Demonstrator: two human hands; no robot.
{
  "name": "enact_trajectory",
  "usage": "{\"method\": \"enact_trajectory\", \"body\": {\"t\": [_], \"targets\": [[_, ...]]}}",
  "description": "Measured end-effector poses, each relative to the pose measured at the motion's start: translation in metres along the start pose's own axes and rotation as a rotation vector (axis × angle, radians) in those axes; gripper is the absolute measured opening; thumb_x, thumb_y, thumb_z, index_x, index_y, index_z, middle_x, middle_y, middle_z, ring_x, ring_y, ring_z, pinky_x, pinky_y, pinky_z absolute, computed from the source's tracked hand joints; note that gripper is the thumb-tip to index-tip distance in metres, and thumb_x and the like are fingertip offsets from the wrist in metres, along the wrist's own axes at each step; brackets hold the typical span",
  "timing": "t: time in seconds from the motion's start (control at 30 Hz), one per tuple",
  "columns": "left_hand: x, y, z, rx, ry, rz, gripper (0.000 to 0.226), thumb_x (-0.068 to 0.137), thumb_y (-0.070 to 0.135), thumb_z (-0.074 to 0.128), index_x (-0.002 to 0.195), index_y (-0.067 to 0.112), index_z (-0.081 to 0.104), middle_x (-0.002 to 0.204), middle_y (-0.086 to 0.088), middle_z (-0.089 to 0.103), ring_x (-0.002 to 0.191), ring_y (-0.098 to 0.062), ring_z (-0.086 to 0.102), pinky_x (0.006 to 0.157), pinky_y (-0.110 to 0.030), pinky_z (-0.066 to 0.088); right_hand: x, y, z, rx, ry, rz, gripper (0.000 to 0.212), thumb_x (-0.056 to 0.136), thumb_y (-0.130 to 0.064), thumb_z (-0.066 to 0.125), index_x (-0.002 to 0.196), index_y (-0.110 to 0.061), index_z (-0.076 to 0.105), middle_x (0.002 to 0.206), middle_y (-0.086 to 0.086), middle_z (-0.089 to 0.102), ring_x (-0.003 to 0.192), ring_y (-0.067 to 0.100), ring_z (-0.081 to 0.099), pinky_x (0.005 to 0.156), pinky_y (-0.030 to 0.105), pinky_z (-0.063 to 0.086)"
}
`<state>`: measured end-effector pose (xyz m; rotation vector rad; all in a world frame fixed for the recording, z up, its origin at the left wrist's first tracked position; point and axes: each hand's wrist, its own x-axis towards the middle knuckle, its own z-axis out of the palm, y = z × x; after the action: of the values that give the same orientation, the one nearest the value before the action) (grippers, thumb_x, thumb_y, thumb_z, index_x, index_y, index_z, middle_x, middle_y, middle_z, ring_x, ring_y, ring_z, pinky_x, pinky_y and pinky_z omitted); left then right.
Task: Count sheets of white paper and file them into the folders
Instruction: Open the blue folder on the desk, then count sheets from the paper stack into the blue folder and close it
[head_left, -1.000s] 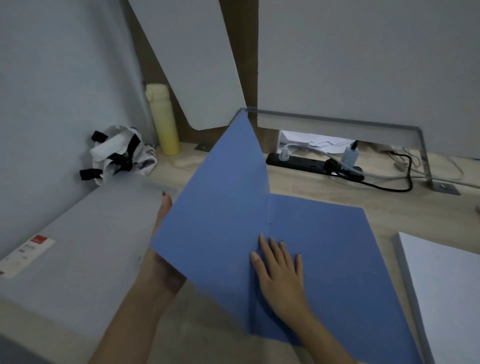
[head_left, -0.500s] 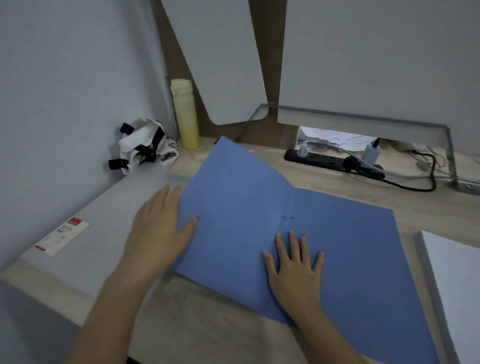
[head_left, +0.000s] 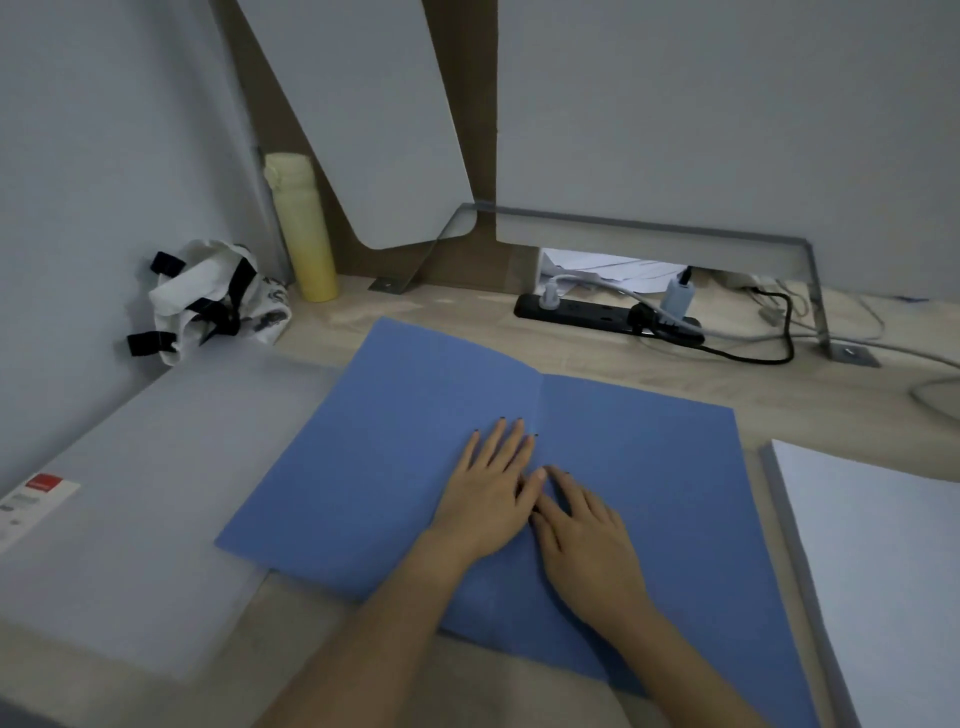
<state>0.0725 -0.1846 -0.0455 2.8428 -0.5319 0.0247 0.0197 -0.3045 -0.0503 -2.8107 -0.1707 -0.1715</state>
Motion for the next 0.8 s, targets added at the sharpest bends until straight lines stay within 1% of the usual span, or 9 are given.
{"method": "enact_trajectory", "body": {"t": [0.07,0.13,0.23,0.37,0.43,0.6,0.67,0.73,0.8], "targets": [[-0.002,0.003,0.007,0.021,0.03,-0.005,0.104,0.06,0.065,-0.031,0.15,0.021,-0.001,0.159,0.006,-0.012,0.135,-0.006,-0.026,0.113,-0.031,-0.018,-0.001,0.023,-0.009,-0.038,0.011,0.007,0.078,0.09,-0.058,-0.006,0.127,-0.028,0.056,0.137,0.008,0.054,0.124,0.023,0.054,0.099,0.039,0.043],[-0.004,0.006,0.013,0.019,0.044,-0.023,0.099,0.065,0.068,-0.028,0.149,0.021,-0.005,0.152,0.009,-0.021,0.134,-0.006,-0.028,0.115,-0.032,-0.017,-0.008,0.05,-0.016,-0.013,-0.024,0.091,0.095,0.071,-0.074,-0.019,0.143,-0.035,0.029,0.155,0.001,0.024,0.144,0.017,0.02,0.116,0.038,0.012],[-0.004,0.009,0.015,0.058,0.026,-0.043,0.089,0.072,0.068,-0.023,0.146,0.022,-0.01,0.147,0.009,-0.023,0.136,-0.008,-0.025,0.116,-0.033,-0.015,-0.021,0.076,-0.03,-0.037,-0.041,0.242,0.087,0.068,-0.071,-0.01,0.146,-0.039,0.012,0.159,-0.002,0.007,0.147,0.016,-0.001,0.118,0.04,-0.005],[-0.01,0.009,0.017,0.131,0.035,-0.049,0.081,0.092,0.059,-0.003,0.138,0.012,0.044,0.147,-0.005,0.043,0.14,-0.021,0.031,0.113,-0.035,0.008,-0.038,0.077,-0.033,-0.056,-0.023,0.328,0.083,0.069,-0.064,-0.009,0.146,-0.039,0.01,0.159,0.0,0.005,0.147,0.018,-0.004,0.117,0.041,-0.006],[-0.012,0.008,0.018,0.127,-0.003,-0.027,0.075,0.095,0.056,0.005,0.133,0.01,0.051,0.14,-0.005,0.052,0.135,-0.018,0.031,0.111,-0.033,0.007,-0.044,0.074,-0.031,-0.032,0.001,0.34,0.081,0.072,-0.063,-0.005,0.146,-0.037,0.014,0.159,0.001,0.009,0.147,0.019,0.0,0.117,0.042,-0.005],[-0.014,0.002,0.012,0.158,-0.025,0.004,0.074,0.094,0.059,0.006,0.139,0.013,0.044,0.147,-0.002,0.044,0.14,-0.016,0.023,0.111,-0.031,0.002,-0.05,0.068,-0.033,-0.008,-0.031,0.337,0.084,0.069,-0.062,-0.009,0.147,-0.036,0.01,0.159,0.0,0.003,0.147,0.019,-0.005,0.116,0.041,-0.009],[-0.013,0.004,0.006,0.159,-0.025,0.036,0.09,0.084,0.068,-0.011,0.146,0.015,0.028,0.156,0.0,0.025,0.145,-0.015,0.007,0.113,-0.028,-0.008,-0.052,0.069,-0.039,0.022,-0.063,0.319,0.085,0.069,-0.063,-0.007,0.147,-0.034,0.011,0.159,-0.001,0.001,0.147,0.018,-0.005,0.116,0.038,-0.008],[-0.013,0.008,-0.003,0.132,-0.056,0.027,0.112,0.061,0.075,-0.032,0.15,0.019,0.006,0.159,0.004,-0.004,0.14,-0.009,-0.019,0.11,-0.026,-0.021,-0.052,0.073,-0.054,0.181,-0.018,0.327,0.068,0.086,-0.059,0.019,0.145,-0.027,0.026,0.158,0.001,0.015,0.146,0.018,0.011,0.116,0.031,0.007],[-0.015,0.024,-0.016,0.109,-0.06,-0.008,0.113,0.058,0.078,-0.029,0.15,0.02,0.001,0.159,0.001,-0.013,0.134,-0.004,-0.027,0.108,-0.026,-0.025,-0.054,0.087,-0.072,0.344,0.116,0.353,0.044,0.094,-0.034,0.044,0.136,-0.02,0.044,0.149,0.002,0.036,0.138,0.019,0.032,0.108,0.026,0.025]]}}
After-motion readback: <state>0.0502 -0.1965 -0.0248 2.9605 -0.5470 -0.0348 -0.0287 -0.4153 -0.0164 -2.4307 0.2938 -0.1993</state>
